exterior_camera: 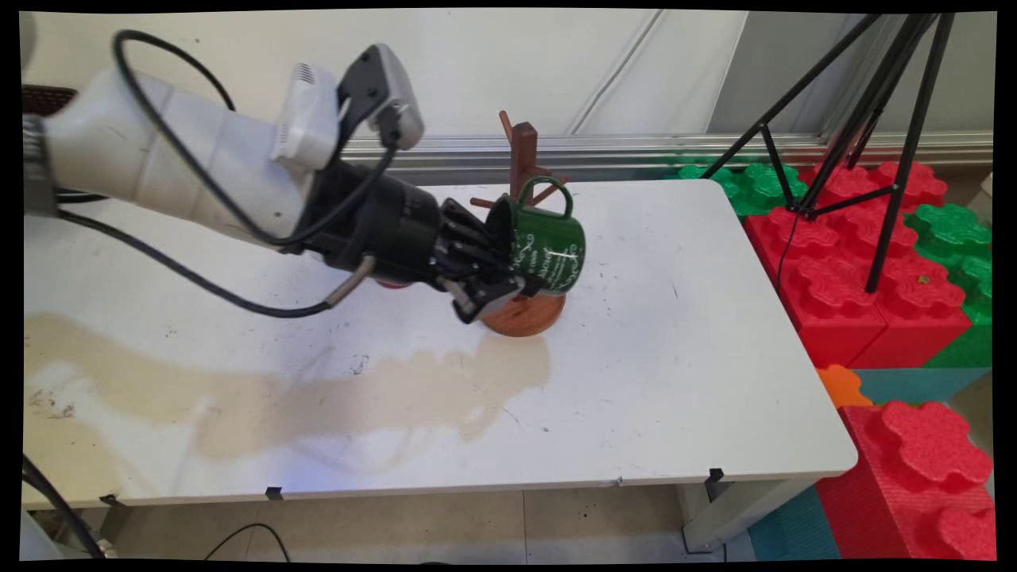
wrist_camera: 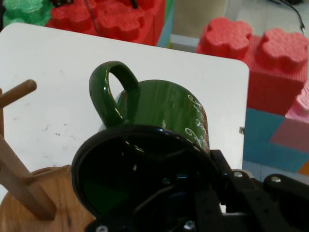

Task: Place the picked object on the table

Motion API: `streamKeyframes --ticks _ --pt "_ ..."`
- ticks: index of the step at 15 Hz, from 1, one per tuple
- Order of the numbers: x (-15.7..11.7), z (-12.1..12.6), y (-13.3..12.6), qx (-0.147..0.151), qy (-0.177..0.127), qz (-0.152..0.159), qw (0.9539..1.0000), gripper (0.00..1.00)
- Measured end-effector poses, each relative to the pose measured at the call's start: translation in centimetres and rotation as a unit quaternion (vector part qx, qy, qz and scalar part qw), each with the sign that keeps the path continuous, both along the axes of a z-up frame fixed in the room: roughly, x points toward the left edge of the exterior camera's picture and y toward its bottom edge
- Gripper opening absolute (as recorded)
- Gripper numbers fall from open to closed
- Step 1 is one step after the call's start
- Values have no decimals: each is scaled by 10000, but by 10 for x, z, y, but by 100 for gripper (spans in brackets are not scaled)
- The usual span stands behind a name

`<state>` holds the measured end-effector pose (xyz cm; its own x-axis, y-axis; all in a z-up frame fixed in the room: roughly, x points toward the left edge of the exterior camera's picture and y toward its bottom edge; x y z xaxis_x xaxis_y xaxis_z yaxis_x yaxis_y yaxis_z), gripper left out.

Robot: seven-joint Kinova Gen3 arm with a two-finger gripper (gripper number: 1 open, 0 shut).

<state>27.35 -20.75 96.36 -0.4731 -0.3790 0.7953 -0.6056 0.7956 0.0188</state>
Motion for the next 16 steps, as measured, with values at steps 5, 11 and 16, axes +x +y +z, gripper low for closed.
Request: streamKeyframes --ticks 5,11,16 --pt "16 10 12 -96 -360 -373 9986 0" --pt "59 22 24 -98 -1182 -713 9904 0" --pt "99 27 33 85 -1879 -786 9790 0"
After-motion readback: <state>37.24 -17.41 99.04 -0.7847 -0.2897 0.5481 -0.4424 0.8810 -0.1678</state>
